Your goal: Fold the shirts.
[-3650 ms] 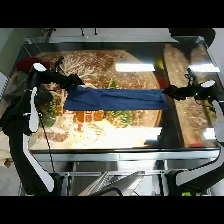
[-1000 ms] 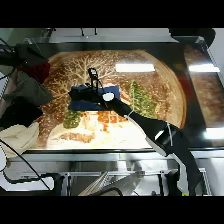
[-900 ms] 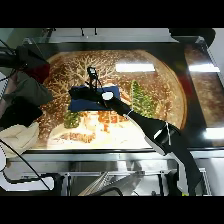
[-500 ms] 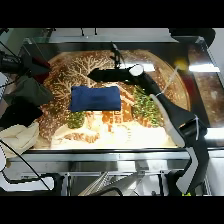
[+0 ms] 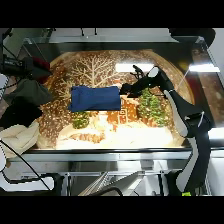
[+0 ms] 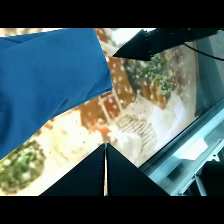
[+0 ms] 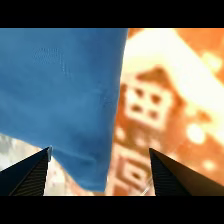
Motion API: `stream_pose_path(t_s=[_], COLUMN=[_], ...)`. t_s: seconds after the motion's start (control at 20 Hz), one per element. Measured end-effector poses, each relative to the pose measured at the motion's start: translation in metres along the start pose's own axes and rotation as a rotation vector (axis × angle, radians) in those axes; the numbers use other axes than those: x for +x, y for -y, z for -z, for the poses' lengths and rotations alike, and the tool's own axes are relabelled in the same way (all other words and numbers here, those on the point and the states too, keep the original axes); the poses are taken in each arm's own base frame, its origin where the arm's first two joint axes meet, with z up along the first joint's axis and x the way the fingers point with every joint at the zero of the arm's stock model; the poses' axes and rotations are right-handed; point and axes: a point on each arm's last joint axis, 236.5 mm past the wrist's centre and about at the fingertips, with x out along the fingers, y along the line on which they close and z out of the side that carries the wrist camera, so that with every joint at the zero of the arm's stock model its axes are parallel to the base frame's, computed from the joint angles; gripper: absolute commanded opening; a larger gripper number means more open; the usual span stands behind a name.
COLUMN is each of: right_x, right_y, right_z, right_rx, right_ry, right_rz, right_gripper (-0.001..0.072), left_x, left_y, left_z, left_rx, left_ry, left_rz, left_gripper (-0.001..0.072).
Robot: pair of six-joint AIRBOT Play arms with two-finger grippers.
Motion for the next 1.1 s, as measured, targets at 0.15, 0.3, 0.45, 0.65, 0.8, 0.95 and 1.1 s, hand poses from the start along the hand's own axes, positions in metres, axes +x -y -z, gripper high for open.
stream_pose_path(t_s=[0.15,0.3,0.45,0.65,0.8,0.95,1.1], right_x=[0.031,0.051,0.054,0.021,-0.039,-0.125,-0.218], right_y=[-0.013,-0.026,-0.044,-0.062,-0.033,0.023,0.090], right_z=[0.010,0.011,0.007,-0.013,-0.032,-0.045,-0.038], right_rx=[0.012,-0.007,-0.035,-0.077,-0.051,0.043,0.189], right_ry=[-0.036,-0.025,-0.009,0.058,0.128,0.211,0.320], right_rz=[-0.048,-0.063,-0.080,-0.062,0.065,0.187,0.285], right_gripper=[0.0694,0.0271,0.0025,0.0023,0.0023,0.0021,0.0021], left_x=[0.000,0.000,0.000,0.000,0.000,0.000,0.000], left_y=[0.000,0.000,0.000,0.001,0.002,0.004,0.005], left_z=[0.001,0.001,0.001,0.004,0.008,0.011,0.013], left_rx=[0.006,0.013,0.014,0.016,0.016,0.017,0.018], left_ry=[-0.003,-0.005,-0.006,-0.017,-0.032,-0.048,-0.057], left_rz=[0.001,0.001,0.001,0.005,0.010,0.016,0.020], left_gripper=[0.0013,0.0013,0.0013,0.0013,0.0013,0.0013,0.0013])
